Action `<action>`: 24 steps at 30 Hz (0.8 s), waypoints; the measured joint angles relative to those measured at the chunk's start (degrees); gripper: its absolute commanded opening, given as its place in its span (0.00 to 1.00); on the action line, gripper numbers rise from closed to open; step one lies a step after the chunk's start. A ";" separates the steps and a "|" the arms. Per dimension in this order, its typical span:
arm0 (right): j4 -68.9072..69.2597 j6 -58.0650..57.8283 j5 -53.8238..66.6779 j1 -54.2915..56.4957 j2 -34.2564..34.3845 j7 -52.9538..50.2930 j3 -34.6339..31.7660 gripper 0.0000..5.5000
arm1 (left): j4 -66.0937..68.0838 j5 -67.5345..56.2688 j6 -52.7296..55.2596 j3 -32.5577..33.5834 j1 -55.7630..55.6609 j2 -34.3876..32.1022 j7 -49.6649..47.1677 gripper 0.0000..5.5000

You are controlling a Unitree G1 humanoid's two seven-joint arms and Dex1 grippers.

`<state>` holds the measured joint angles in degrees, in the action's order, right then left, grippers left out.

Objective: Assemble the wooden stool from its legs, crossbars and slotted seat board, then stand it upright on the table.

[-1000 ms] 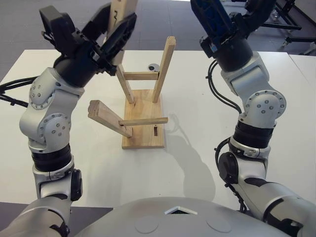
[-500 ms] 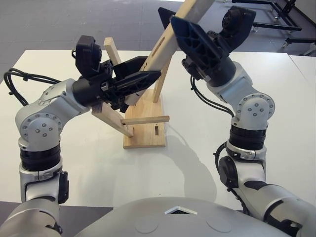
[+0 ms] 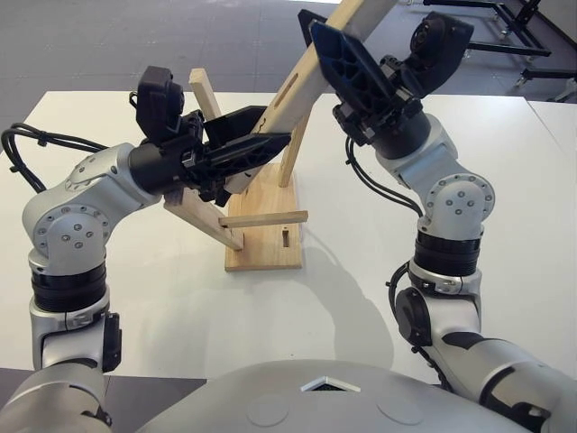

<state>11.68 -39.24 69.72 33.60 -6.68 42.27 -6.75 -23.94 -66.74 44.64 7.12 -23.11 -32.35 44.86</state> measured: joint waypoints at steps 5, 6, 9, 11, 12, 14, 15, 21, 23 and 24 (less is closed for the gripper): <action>-0.02 1.31 -2.41 -0.07 -0.10 1.70 0.31 0.37 | 0.88 0.95 -0.13 0.14 -0.18 -0.03 0.63 0.37; -0.02 1.87 -3.12 -0.22 -0.11 2.14 0.49 0.37 | 1.10 1.04 -0.13 0.25 -0.19 -0.06 0.79 0.44; 0.10 3.55 -6.62 -0.71 -1.97 3.20 0.28 0.37 | 4.58 1.29 -0.33 2.52 -0.07 -0.28 1.06 0.54; 0.31 3.55 -6.69 -0.99 -2.83 4.39 0.10 0.37 | 7.10 2.41 -0.49 3.56 0.10 -0.63 0.59 0.60; 0.55 3.55 -6.66 -0.98 -3.00 5.00 0.08 0.37 | 8.55 2.63 -1.01 4.95 0.09 -0.68 0.61 0.63; 0.62 3.55 -6.54 -0.98 -3.25 5.34 -0.11 0.37 | 10.08 2.93 -1.50 7.02 0.09 -0.86 0.64 0.66; 0.61 3.63 -6.53 -0.98 -3.32 5.29 -0.44 0.37 | 11.25 3.54 -2.15 8.51 0.10 -1.27 0.62 0.66; 1.23 7.26 -15.83 -2.88 -9.89 4.06 -0.90 0.37 | 9.09 4.34 -4.03 15.62 2.82 -3.63 -0.13 0.66; 1.22 11.55 -23.04 -8.01 -11.60 4.26 0.33 0.37 | 5.71 3.84 -4.13 19.34 6.05 -4.89 -0.83 0.66; 1.31 13.14 -24.55 -9.18 -11.64 4.84 0.76 0.37 | 4.60 3.54 -4.13 20.30 7.10 -5.01 -1.26 0.66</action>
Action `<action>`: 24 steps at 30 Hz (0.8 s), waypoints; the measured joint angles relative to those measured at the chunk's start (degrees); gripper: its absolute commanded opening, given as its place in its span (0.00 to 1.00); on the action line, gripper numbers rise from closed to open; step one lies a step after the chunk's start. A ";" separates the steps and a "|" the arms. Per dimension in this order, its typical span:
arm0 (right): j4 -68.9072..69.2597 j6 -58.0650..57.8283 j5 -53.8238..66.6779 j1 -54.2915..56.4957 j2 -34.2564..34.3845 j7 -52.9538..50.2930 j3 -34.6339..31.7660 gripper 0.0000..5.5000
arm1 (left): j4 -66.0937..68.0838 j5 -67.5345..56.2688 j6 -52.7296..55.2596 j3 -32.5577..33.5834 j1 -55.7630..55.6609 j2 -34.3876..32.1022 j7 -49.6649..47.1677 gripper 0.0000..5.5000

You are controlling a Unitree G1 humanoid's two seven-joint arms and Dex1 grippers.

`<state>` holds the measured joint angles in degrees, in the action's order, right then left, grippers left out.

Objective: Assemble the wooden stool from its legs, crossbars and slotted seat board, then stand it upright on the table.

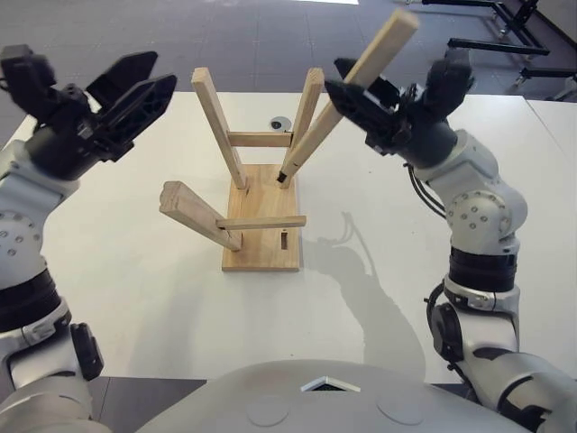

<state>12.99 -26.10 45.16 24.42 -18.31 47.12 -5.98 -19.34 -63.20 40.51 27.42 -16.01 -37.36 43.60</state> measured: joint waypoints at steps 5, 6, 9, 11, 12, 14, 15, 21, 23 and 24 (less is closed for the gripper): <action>0.77 9.82 -5.95 -8.82 -0.31 6.40 3.26 0.37 | -7.68 -2.04 -0.12 5.33 9.27 -0.09 -3.63 0.66; -0.12 12.07 -6.41 -9.15 1.00 7.06 3.42 0.37 | -8.62 -2.52 -0.22 5.53 10.69 0.30 -4.14 0.66; -3.85 17.97 -8.08 -10.31 2.75 10.72 4.23 0.37 | -10.73 -3.74 -0.69 6.15 13.92 1.11 -5.86 0.66; -6.16 20.59 -8.25 -12.08 2.73 14.42 4.46 0.37 | -11.60 -3.85 -1.21 6.22 15.72 1.69 -6.55 0.66; -7.31 21.25 -8.19 -12.50 2.45 16.43 4.68 0.37 | -11.73 -3.90 -1.50 6.22 16.18 1.93 -6.98 0.66; -9.12 21.48 -8.19 -13.26 1.51 19.76 5.53 0.37 | -11.80 -3.99 -1.78 6.25 16.93 2.00 -7.87 0.66; -10.18 21.56 -8.19 -13.57 1.03 21.56 5.74 0.37 | -11.93 -4.11 -2.01 6.25 17.64 2.01 -8.21 0.66; -10.12 21.35 -6.84 -14.96 -1.34 26.41 5.79 0.37 | -13.92 -6.67 -2.22 6.70 20.15 2.08 -10.02 0.66; -9.65 21.35 -6.66 -15.45 -1.29 26.44 5.83 0.37 | -13.92 -6.83 -2.26 6.65 20.23 2.07 -10.04 0.66; -9.06 21.33 -6.55 -15.97 -1.11 26.33 5.88 0.37 | -13.90 -6.97 -2.29 6.57 20.29 2.07 -10.04 0.66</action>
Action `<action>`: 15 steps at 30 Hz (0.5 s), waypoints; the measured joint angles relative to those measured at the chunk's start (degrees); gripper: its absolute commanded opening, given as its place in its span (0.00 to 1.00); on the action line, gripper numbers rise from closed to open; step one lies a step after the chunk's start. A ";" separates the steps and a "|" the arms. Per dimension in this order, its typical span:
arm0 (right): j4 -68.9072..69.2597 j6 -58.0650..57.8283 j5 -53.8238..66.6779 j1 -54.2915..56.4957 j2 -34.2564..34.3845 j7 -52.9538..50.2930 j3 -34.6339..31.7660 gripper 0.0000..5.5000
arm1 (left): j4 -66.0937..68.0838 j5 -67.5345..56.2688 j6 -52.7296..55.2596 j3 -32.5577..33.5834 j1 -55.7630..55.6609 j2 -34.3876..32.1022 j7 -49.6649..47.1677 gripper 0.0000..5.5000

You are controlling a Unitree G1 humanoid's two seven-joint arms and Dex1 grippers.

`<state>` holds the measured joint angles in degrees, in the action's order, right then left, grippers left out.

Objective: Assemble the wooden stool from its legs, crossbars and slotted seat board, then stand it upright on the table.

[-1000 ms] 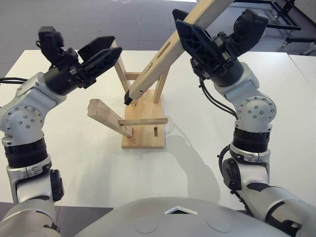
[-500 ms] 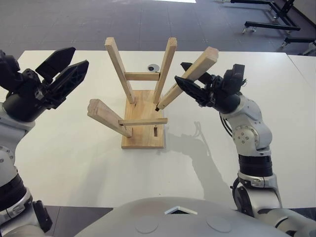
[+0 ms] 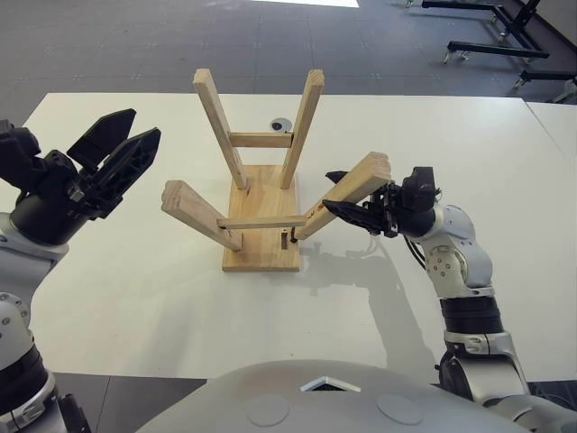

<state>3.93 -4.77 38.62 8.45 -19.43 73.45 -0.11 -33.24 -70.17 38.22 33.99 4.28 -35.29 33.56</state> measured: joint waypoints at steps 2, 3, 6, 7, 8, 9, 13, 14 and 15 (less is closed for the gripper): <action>1.32 -0.23 0.48 -1.08 0.26 -0.48 0.35 0.37 | 0.13 -0.08 -0.08 -0.15 -0.01 -0.03 0.00 0.66; 1.95 -0.29 0.89 -1.94 0.61 -0.73 0.62 0.37 | 0.43 -0.08 -0.09 -0.38 -0.02 -0.08 0.00 0.66; 3.61 -1.37 1.61 -3.08 1.43 -0.89 1.41 0.37 | 1.05 -0.08 -0.09 -0.57 -0.04 -0.44 0.02 0.66; 3.80 -1.39 1.89 -3.18 1.53 -1.00 1.51 0.37 | 1.22 -0.08 -0.09 -0.62 -0.07 -0.71 0.05 0.66; 3.87 -1.39 1.90 -3.30 1.65 -1.15 1.61 0.37 | 1.67 -0.06 -0.09 -0.78 -0.19 -1.00 0.07 0.66; 3.88 -1.39 1.90 -3.33 1.75 -1.20 1.88 0.37 | 2.06 -0.04 -0.09 -1.08 -0.28 -1.26 0.08 0.66; 3.88 -1.33 0.68 -2.56 0.97 -0.32 3.50 0.37 | 2.27 -0.07 -0.09 -1.75 -0.45 -1.78 0.24 0.66; 3.69 -1.33 0.55 -2.18 0.78 0.15 3.71 0.37 | 2.32 -0.07 -0.09 -1.83 -0.53 -1.82 0.30 0.66; 3.16 -1.21 0.37 -1.52 0.38 0.68 3.87 0.37 | 2.48 -0.07 -0.08 -2.04 -0.57 -1.87 0.50 0.66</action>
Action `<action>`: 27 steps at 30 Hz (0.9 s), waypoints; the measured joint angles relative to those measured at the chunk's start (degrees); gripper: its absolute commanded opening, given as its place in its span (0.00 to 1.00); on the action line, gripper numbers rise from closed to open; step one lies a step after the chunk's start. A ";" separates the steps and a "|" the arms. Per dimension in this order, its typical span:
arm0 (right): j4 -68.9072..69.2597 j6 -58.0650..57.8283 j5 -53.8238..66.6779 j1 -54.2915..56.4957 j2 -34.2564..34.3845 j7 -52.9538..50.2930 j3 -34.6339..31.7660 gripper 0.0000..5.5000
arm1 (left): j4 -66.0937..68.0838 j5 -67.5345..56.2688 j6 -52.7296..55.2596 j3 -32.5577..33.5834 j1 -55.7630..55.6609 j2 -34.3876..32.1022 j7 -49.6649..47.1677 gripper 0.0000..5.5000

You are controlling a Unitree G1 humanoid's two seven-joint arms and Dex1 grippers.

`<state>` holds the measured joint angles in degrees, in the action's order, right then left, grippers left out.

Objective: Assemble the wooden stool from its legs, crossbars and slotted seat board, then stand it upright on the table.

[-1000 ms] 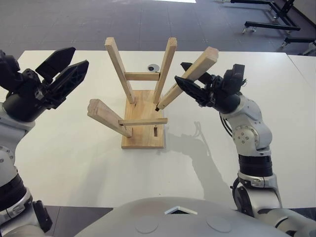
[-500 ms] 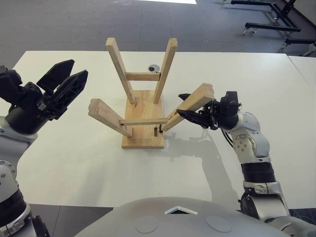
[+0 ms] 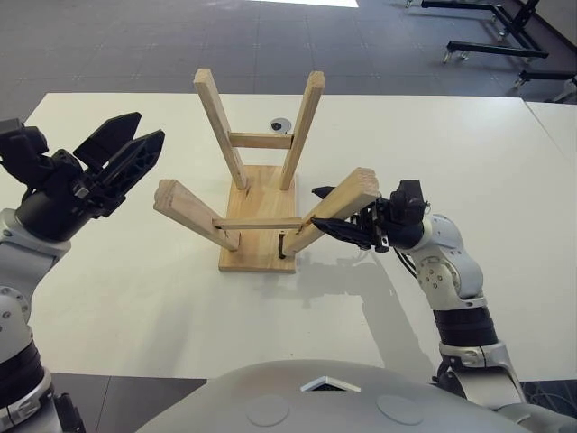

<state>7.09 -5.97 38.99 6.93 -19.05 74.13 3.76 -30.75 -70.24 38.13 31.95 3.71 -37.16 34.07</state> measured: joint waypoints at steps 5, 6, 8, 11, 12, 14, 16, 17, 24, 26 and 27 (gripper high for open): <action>-3.61 3.02 -2.05 2.28 -0.24 0.69 0.14 0.37 | 0.48 0.01 0.00 -0.39 -0.49 -0.51 0.65 0.66; -4.30 3.63 -2.41 2.52 -0.20 0.70 0.23 0.37 | 0.48 0.02 0.00 -0.51 -0.50 -0.54 0.72 0.66; -4.42 4.32 -2.97 2.60 -0.05 0.63 0.40 0.37 | 0.56 0.02 0.01 -0.64 -0.50 -0.59 0.78 0.66; -4.39 4.33 -3.01 2.59 -0.13 0.67 0.82 0.37 | 1.03 0.05 0.01 -0.80 -0.89 -0.97 0.89 0.66; -4.38 4.35 -3.02 2.58 -0.24 0.82 0.97 0.37 | 1.24 0.05 0.01 -0.83 -1.16 -1.17 1.00 0.66; -4.32 4.86 -3.07 2.49 -0.30 1.26 1.35 0.37 | 1.99 0.20 0.01 -0.99 -1.58 -1.57 1.38 0.66; -4.31 5.16 -3.07 2.49 -0.36 1.36 1.75 0.37 | 2.31 0.47 0.02 -1.59 -2.10 -1.69 1.48 0.66; -4.32 5.38 -3.10 2.49 -0.36 1.43 1.91 0.37 | 2.41 0.54 0.02 -1.77 -2.23 -1.74 1.51 0.66; -5.13 6.98 -3.07 2.52 -0.29 1.83 2.40 0.37 | 3.01 0.82 0.04 -2.90 -3.84 -1.99 1.78 0.66; -5.48 7.38 -3.06 2.56 -0.18 1.62 2.53 0.37 | 3.15 0.84 0.10 -3.07 -3.97 -2.10 1.94 0.66; -5.58 7.35 -3.06 2.62 -0.13 1.33 2.69 0.37 | 3.39 0.85 0.16 -3.23 -4.17 -2.17 1.98 0.66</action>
<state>1.51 1.38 35.93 9.55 -19.18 75.46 6.46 -27.37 -69.39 38.30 28.72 -0.46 -39.33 36.04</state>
